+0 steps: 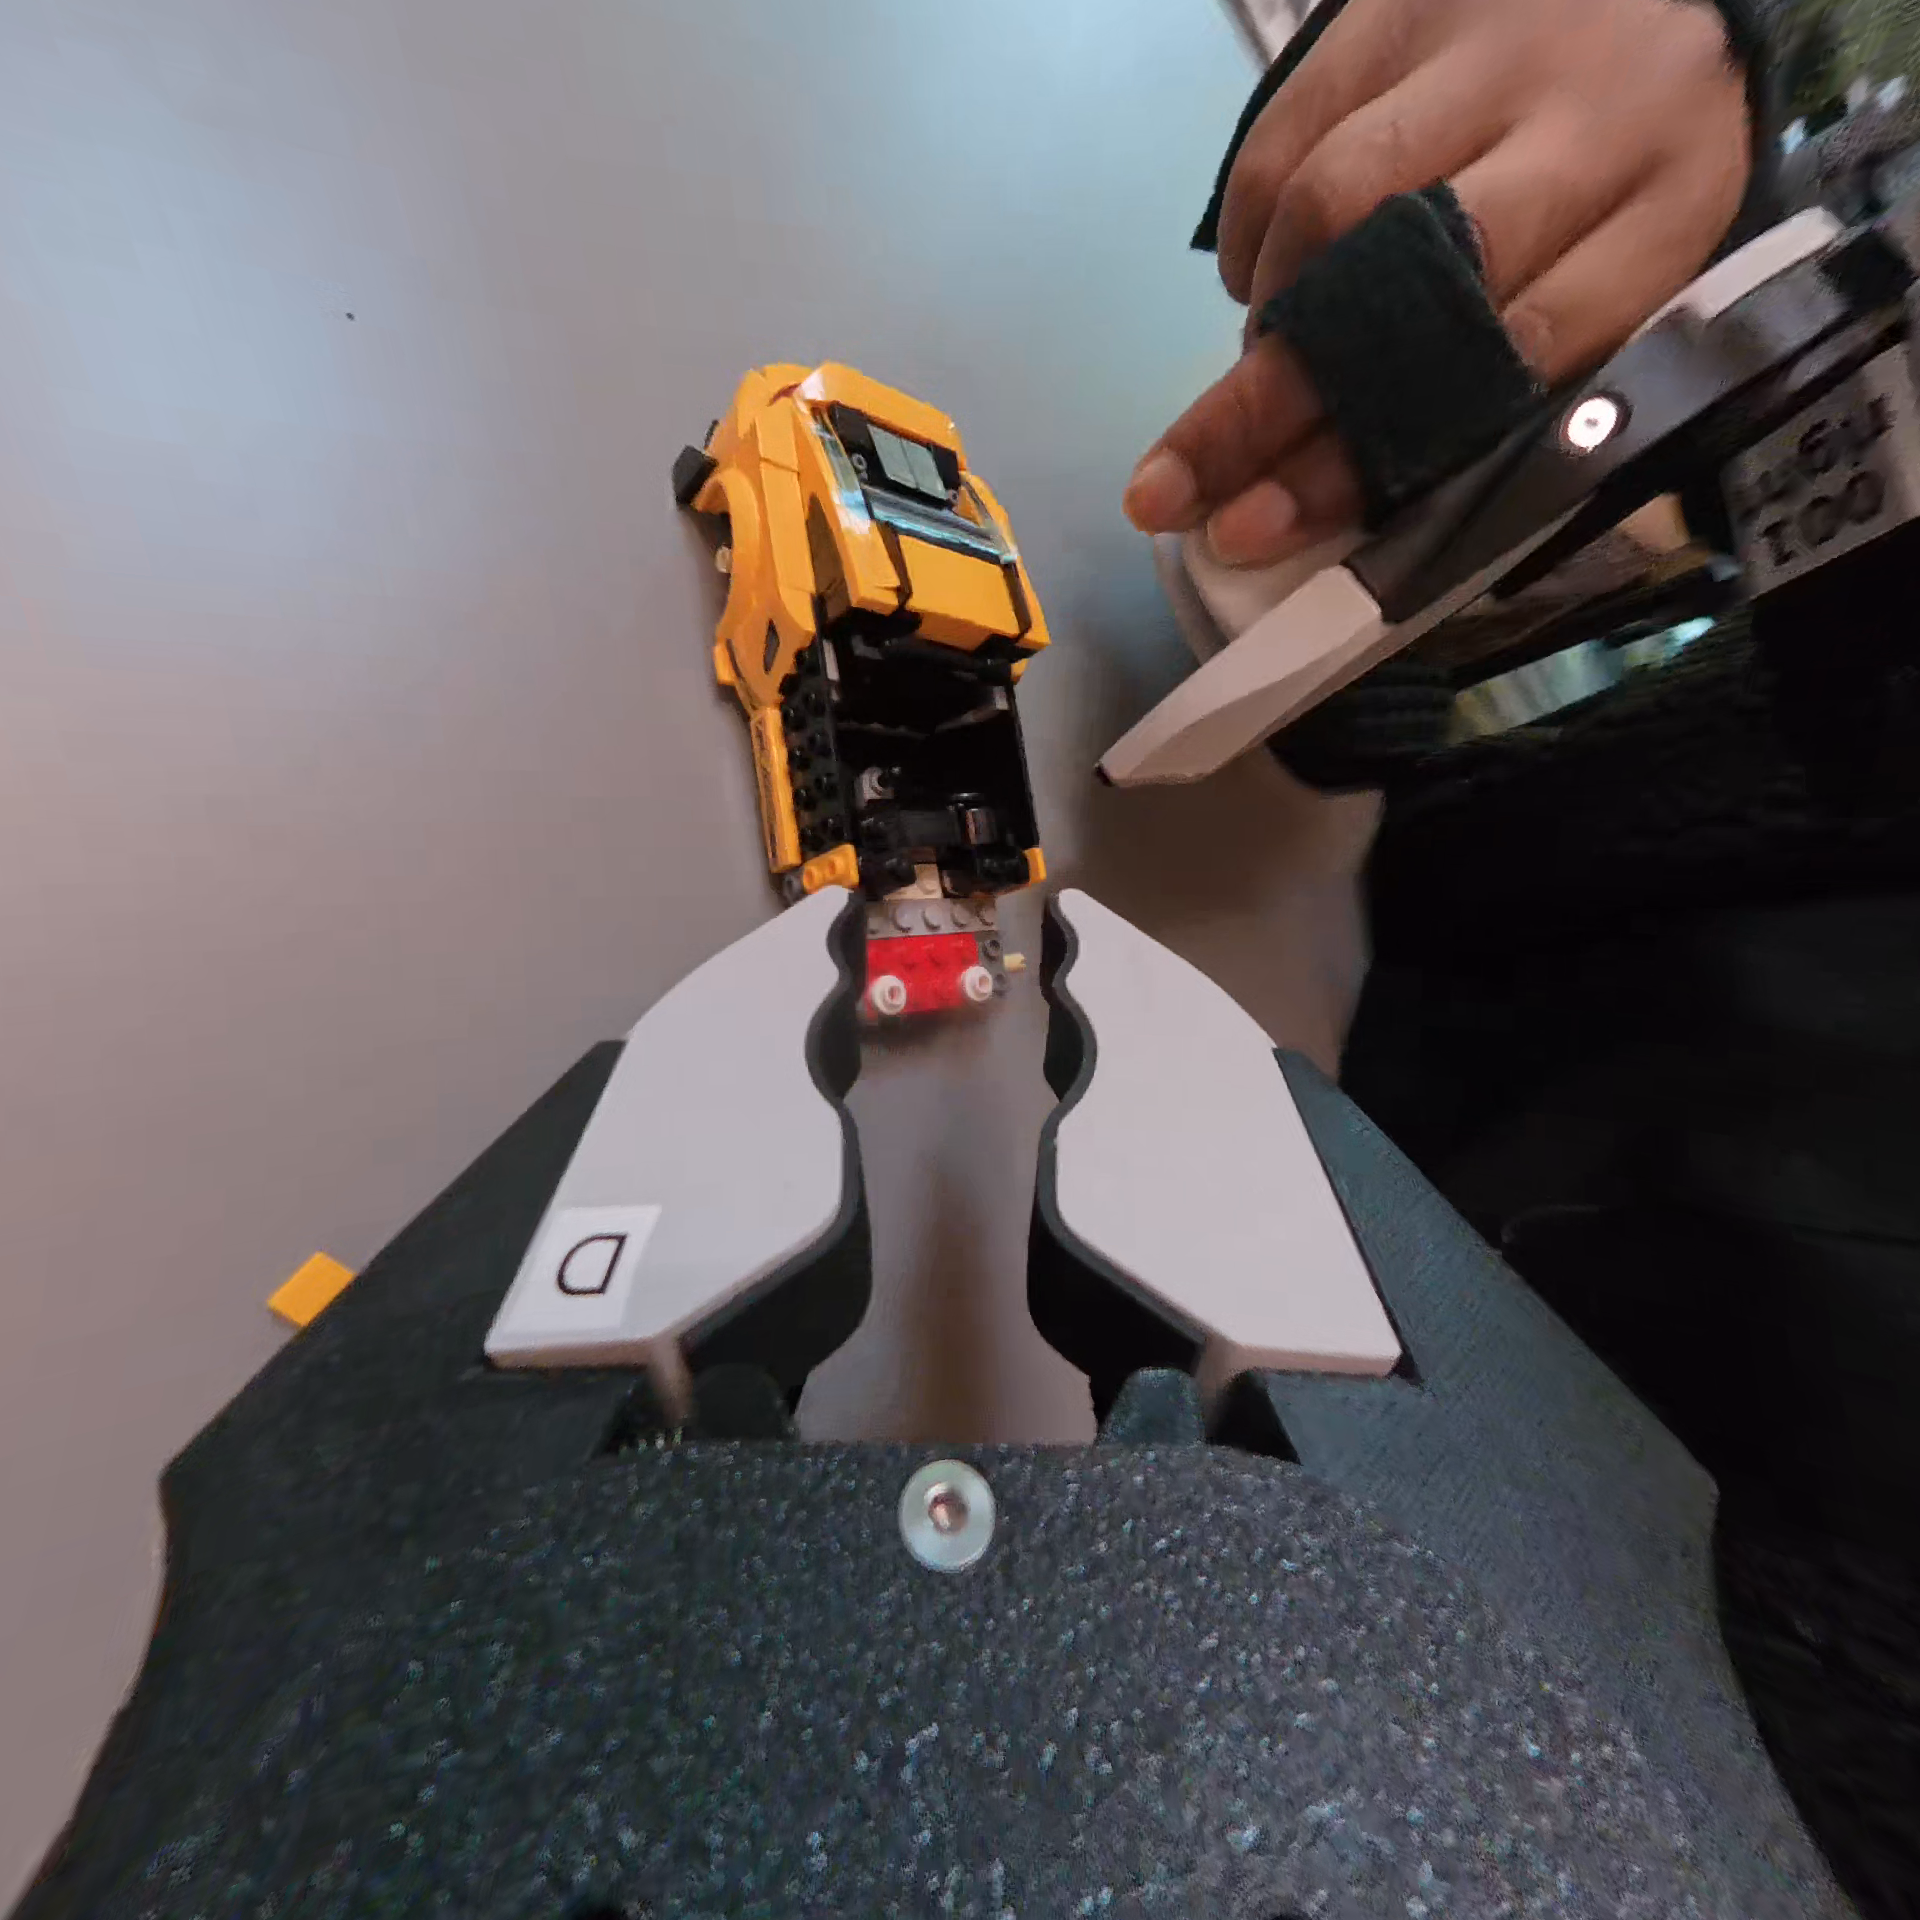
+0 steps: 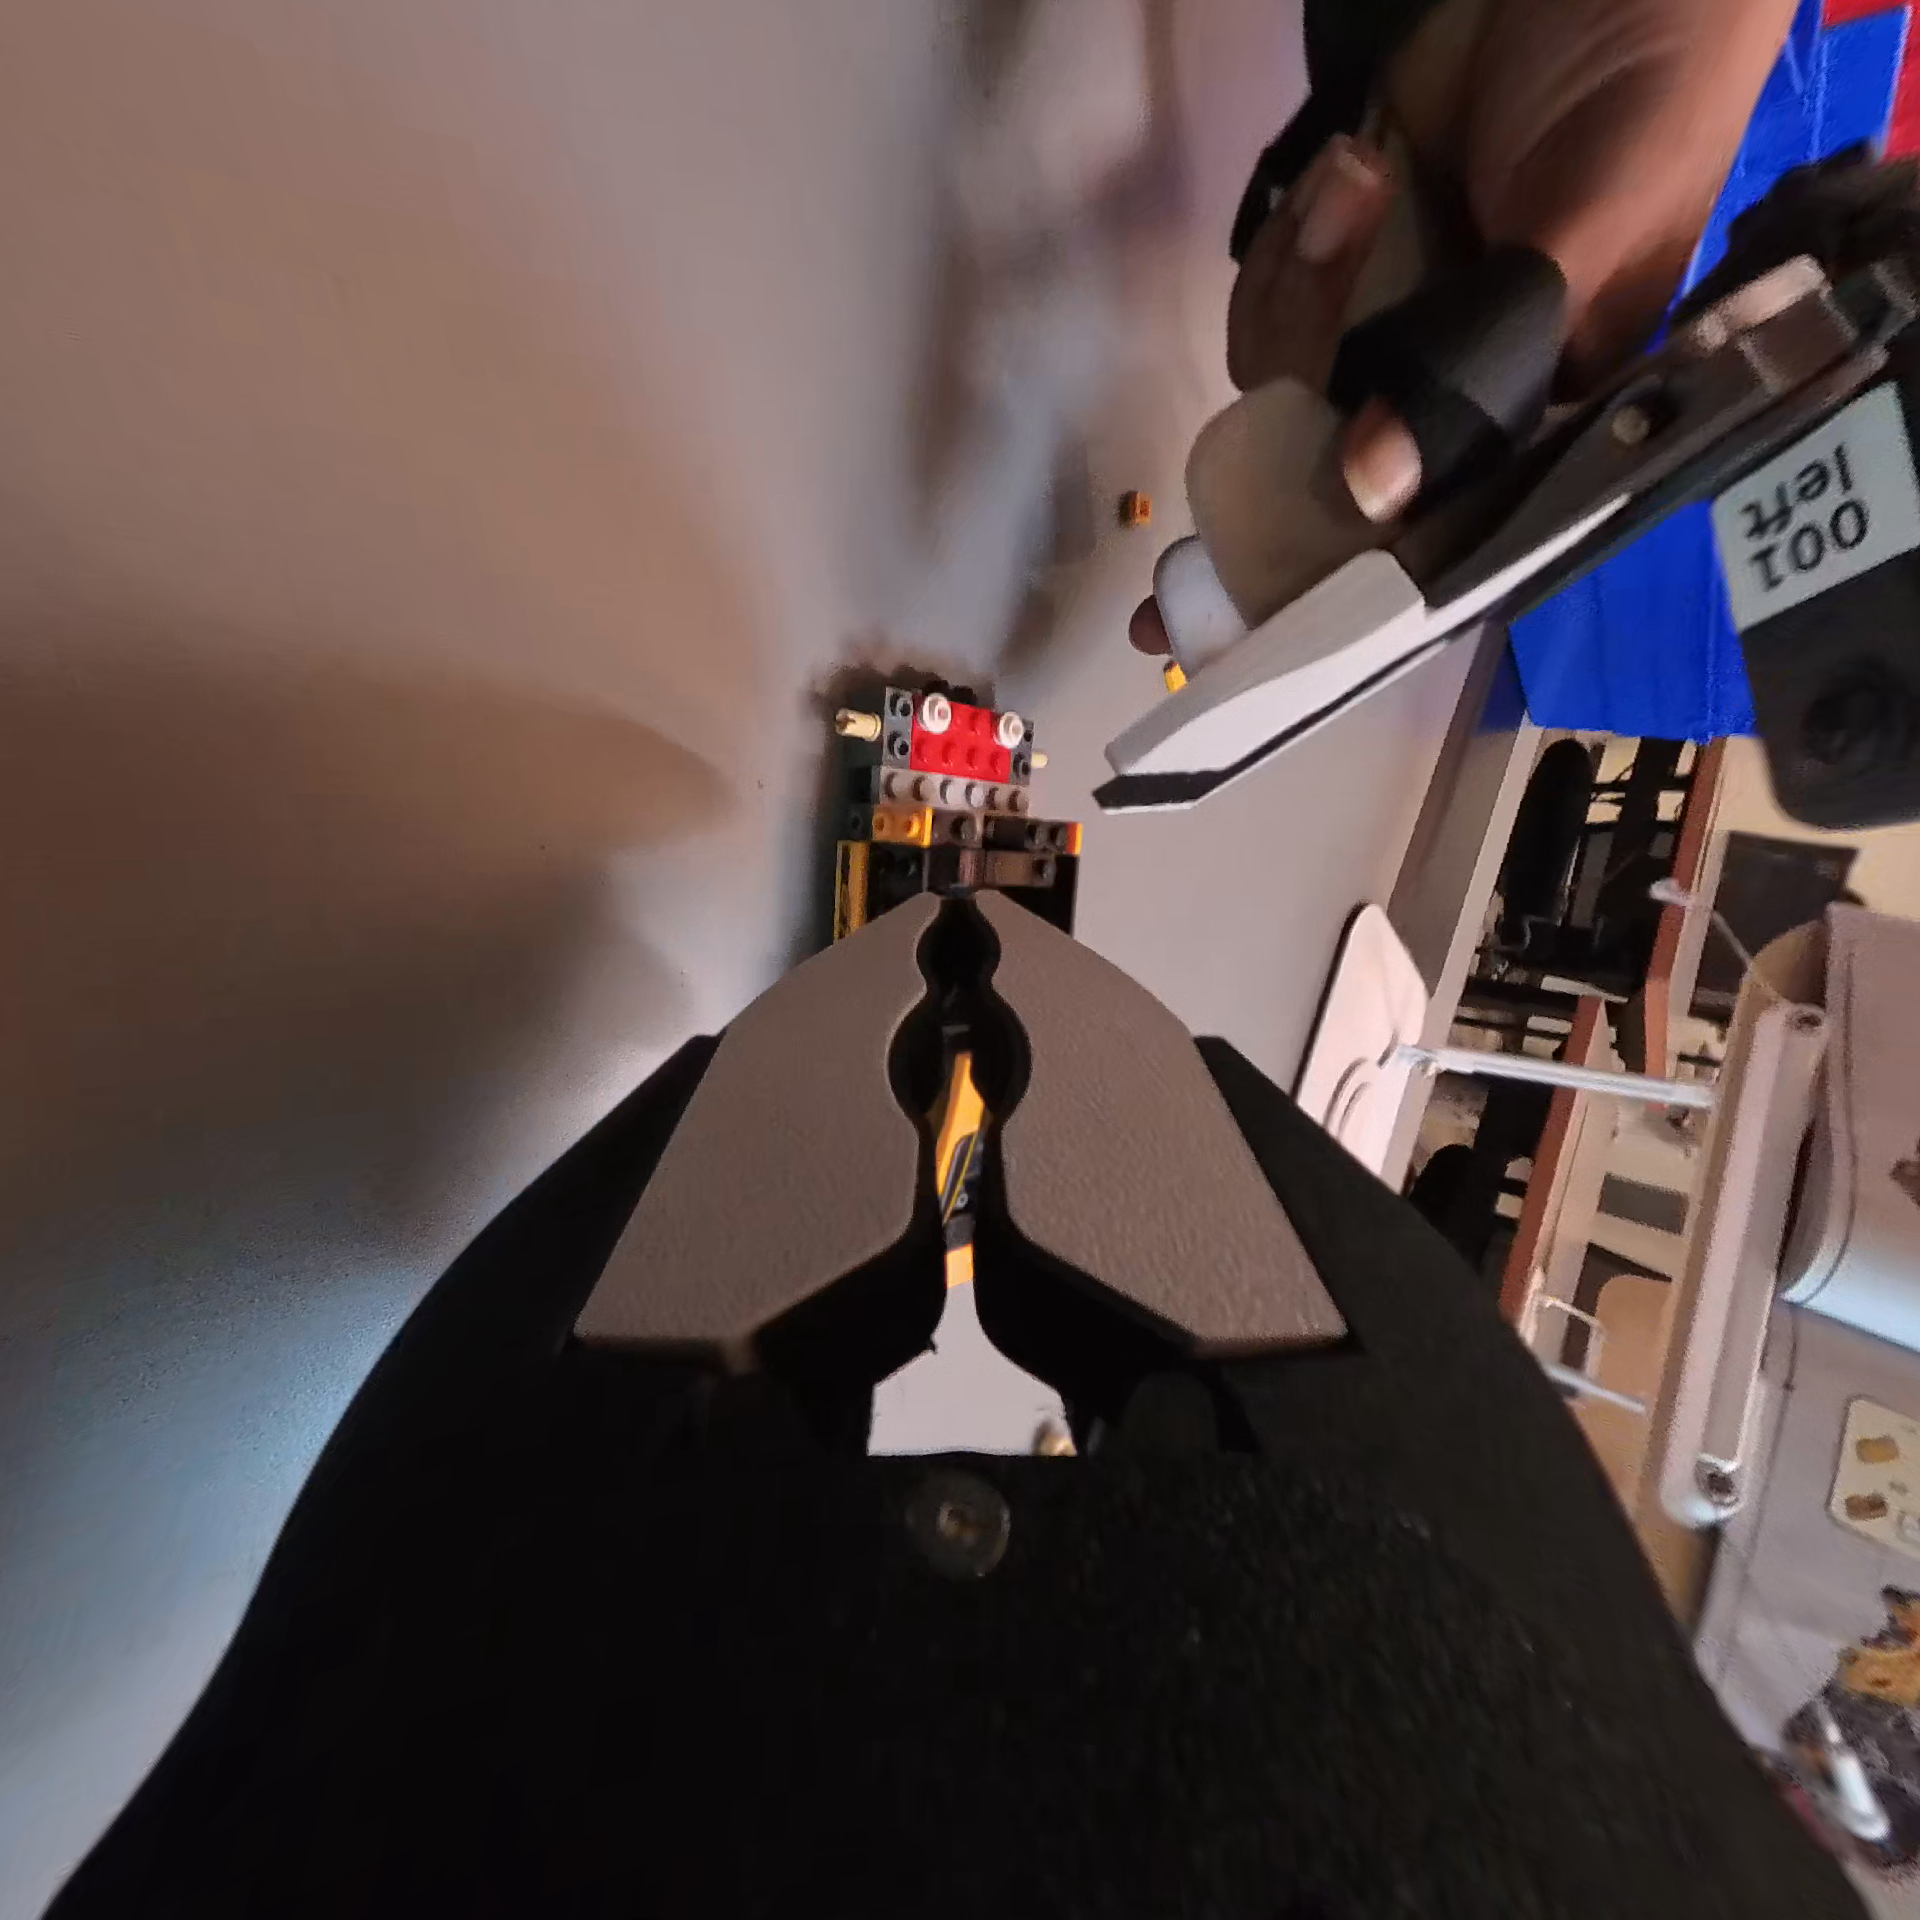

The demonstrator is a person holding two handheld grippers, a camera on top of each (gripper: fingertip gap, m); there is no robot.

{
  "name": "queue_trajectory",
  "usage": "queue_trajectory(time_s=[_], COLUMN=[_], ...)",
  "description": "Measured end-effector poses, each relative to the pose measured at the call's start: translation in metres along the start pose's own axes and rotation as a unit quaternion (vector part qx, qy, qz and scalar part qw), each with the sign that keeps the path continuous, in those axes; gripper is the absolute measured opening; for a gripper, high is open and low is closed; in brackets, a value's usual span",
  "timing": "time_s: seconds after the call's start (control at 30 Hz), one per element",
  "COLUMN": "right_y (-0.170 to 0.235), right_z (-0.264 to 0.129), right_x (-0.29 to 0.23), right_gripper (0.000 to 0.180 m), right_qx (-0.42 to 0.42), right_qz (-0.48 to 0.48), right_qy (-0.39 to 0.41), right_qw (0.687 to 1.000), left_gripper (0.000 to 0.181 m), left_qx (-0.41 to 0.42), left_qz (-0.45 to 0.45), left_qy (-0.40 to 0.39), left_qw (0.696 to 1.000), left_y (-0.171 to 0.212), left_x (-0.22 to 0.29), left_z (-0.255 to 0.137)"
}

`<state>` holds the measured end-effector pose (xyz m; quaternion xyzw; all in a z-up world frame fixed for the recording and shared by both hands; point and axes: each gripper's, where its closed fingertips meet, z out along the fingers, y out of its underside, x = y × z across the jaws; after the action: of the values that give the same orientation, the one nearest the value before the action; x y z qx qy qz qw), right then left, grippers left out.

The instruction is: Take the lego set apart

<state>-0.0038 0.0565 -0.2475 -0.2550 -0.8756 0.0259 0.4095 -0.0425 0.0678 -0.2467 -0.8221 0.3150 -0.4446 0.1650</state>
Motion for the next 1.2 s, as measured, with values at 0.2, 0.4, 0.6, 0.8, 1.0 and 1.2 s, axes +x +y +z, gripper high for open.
queue_trajectory(time_s=[0.2, 0.4, 0.6, 0.8, 1.0, 1.2], right_y=[0.009, 0.012, 0.008, -0.008, -0.004, -0.006], right_z=[-0.01, -0.018, -0.022, -0.013, 0.0, 0.002], right_x=[0.0, -0.006, -0.008, 0.005, 0.004, 0.006], right_gripper=[0.0, 0.0, 0.0, 0.016, 0.008, 0.008], right_qx=[0.012, 0.032, 0.03, 0.021, -0.014, -0.029], right_qz=[0.083, 0.178, 0.17, 0.114, 0.009, -0.069], right_qy=[0.041, 0.05, 0.072, 0.062, 0.049, 0.027], right_qw=[0.996, 0.982, 0.982, 0.991, 0.999, 0.997], left_gripper=[0.065, 0.063, 0.062, 0.062, 0.061, 0.061], left_qx=[-0.041, -0.086, -0.042, -0.027, -0.024, -0.025], left_qz=[0.123, 0.216, 0.043, -0.041, -0.058, -0.066], left_qy=[-0.112, -0.235, -0.074, 0.02, 0.053, 0.073], left_qw=[0.985, 0.944, 0.995, 0.999, 0.997, 0.995], left_y=[0.003, 0.004, -0.002, -0.001, -0.001, 0.0], left_x=[0.001, -0.013, 0.004, 0.007, 0.007, 0.006], left_z=[0.015, 0.044, 0.038, 0.037, 0.033, 0.03])
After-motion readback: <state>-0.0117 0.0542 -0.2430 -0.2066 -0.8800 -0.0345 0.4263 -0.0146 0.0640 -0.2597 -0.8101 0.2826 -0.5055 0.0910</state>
